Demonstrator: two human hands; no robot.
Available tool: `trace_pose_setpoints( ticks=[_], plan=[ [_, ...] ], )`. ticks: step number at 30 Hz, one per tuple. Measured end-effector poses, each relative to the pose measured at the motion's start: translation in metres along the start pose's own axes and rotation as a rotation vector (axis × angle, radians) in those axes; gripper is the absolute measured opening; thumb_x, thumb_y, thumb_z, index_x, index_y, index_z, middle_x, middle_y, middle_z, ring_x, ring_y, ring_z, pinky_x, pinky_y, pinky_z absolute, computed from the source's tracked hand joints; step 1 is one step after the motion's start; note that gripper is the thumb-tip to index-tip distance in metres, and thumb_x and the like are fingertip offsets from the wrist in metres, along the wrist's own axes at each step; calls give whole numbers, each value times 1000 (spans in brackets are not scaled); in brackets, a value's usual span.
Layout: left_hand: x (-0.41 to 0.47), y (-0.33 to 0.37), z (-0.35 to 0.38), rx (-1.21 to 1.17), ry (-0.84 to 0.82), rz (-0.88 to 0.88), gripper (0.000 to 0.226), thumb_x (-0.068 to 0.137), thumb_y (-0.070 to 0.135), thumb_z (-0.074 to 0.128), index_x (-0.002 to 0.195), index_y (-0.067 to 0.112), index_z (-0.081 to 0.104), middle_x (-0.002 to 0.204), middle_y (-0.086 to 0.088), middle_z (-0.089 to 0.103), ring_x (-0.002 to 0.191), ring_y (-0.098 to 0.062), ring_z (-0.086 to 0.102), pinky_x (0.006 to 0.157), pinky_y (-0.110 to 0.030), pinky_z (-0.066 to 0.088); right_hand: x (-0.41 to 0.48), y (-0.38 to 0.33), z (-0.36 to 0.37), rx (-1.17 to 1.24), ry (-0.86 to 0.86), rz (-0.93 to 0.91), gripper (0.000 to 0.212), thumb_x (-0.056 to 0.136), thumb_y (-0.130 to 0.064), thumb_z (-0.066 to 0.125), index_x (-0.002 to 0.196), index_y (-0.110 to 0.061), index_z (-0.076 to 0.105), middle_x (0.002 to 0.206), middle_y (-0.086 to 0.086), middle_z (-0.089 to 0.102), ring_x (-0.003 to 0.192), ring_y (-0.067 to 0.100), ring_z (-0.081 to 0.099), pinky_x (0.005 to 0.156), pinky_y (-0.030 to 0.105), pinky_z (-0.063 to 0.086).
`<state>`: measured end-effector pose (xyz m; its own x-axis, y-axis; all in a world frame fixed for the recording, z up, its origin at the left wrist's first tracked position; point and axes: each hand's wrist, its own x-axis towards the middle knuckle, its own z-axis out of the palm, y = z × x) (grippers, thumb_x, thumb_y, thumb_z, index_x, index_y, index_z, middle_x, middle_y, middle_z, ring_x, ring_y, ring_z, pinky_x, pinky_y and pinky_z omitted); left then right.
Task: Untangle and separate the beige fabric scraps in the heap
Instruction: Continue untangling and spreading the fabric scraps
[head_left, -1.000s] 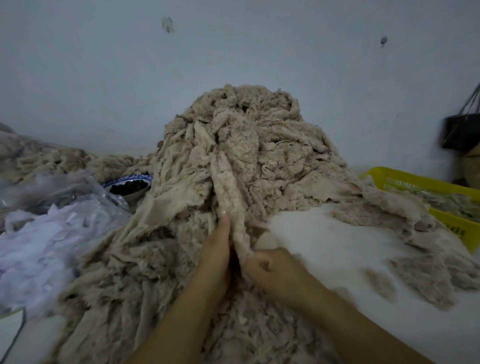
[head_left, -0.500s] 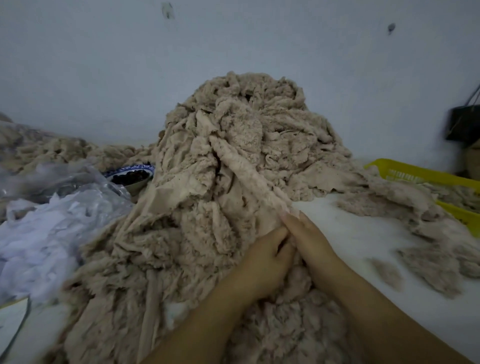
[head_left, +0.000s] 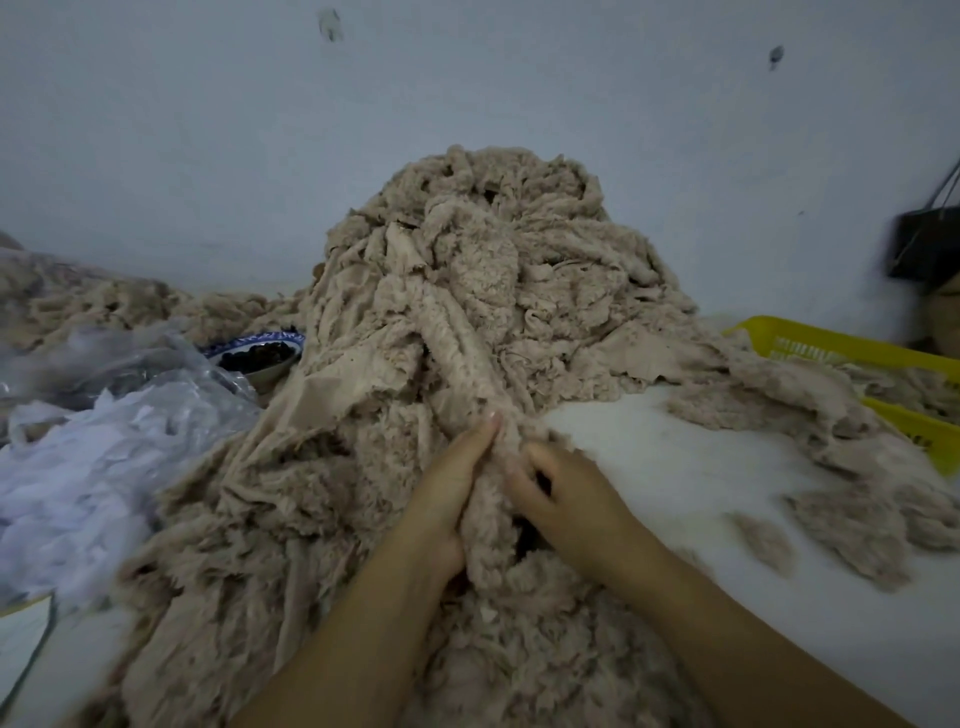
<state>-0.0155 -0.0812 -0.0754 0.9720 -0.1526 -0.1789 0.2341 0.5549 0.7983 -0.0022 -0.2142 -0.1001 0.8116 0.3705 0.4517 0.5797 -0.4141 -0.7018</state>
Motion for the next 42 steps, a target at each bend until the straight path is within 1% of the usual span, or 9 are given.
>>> trace_pose_setpoints(
  ticks=[10, 14, 16, 20, 26, 29, 34, 37, 42],
  plan=[
    [7, 6, -6, -97, 103, 40, 36, 90, 36, 69, 110, 7, 75, 108, -17, 75, 96, -29, 74, 64, -37, 61, 2, 6, -6, 146, 70, 229, 39, 100, -39, 50, 65, -26, 36, 60, -13, 42, 57, 3, 40, 54, 20, 32],
    [3, -5, 0, 162, 93, 147, 25, 97, 27, 61, 103, 9, 77, 101, -13, 77, 91, -22, 75, 66, -28, 60, 2, 4, -1, 431, -23, 452, 67, 72, -88, 47, 111, -37, 64, 117, -16, 66, 113, 9, 60, 102, 35, 45],
    [3, -11, 2, 298, 148, 156, 24, 97, 27, 60, 110, 11, 73, 96, -8, 78, 88, -19, 75, 66, -26, 59, 2, 3, 2, 445, -31, 418, 74, 74, -86, 50, 127, -36, 63, 125, -15, 67, 117, 6, 61, 108, 37, 45],
    [6, -10, -2, 388, 219, 189, 21, 96, 27, 62, 105, 10, 72, 91, -9, 78, 84, -19, 75, 63, -25, 60, 2, 1, 0, 389, 54, 350, 23, 94, -54, 55, 101, -38, 71, 103, -19, 74, 99, 2, 68, 94, 25, 54],
    [12, 2, -15, 250, 386, 183, 34, 94, 30, 63, 66, 14, 73, 64, -6, 70, 49, -15, 65, 43, -21, 48, -5, -15, 4, 279, 13, 57, 37, 98, -49, 49, 76, -21, 58, 68, -9, 57, 64, 8, 57, 61, 24, 46],
    [24, 18, -42, -9, 473, 196, 36, 101, 24, 49, 66, 15, 46, 45, 3, 41, 30, -9, 32, 31, -16, 25, -4, -16, -4, 339, 124, 67, 43, 95, -56, 49, 64, -26, 46, 57, -11, 39, 51, 5, 38, 50, 17, 33],
    [27, 13, -27, -71, 339, 207, 27, 102, 25, 47, 82, 13, 58, 60, 1, 59, 41, -10, 52, 37, -18, 39, 2, -3, -12, 483, 173, 290, 49, 96, -53, 54, 110, -6, 59, 95, 11, 70, 84, 30, 67, 73, 48, 58],
    [21, 10, -19, 135, 185, 58, 65, 89, 68, 48, 120, 13, 63, 92, 4, 78, 75, -6, 74, 53, -20, 56, 4, 4, -8, 678, 152, 374, 11, 99, -36, 57, 107, -43, 57, 93, -27, 71, 89, 0, 70, 69, 22, 59],
    [12, -2, -9, 261, -21, -1, 44, 85, 47, 71, 115, 16, 73, 113, -8, 75, 105, -21, 72, 84, -34, 59, 4, 3, 2, 662, 33, 377, 18, 81, -29, 58, 95, -39, 65, 91, -7, 74, 89, 13, 71, 72, 29, 56]
  ],
)
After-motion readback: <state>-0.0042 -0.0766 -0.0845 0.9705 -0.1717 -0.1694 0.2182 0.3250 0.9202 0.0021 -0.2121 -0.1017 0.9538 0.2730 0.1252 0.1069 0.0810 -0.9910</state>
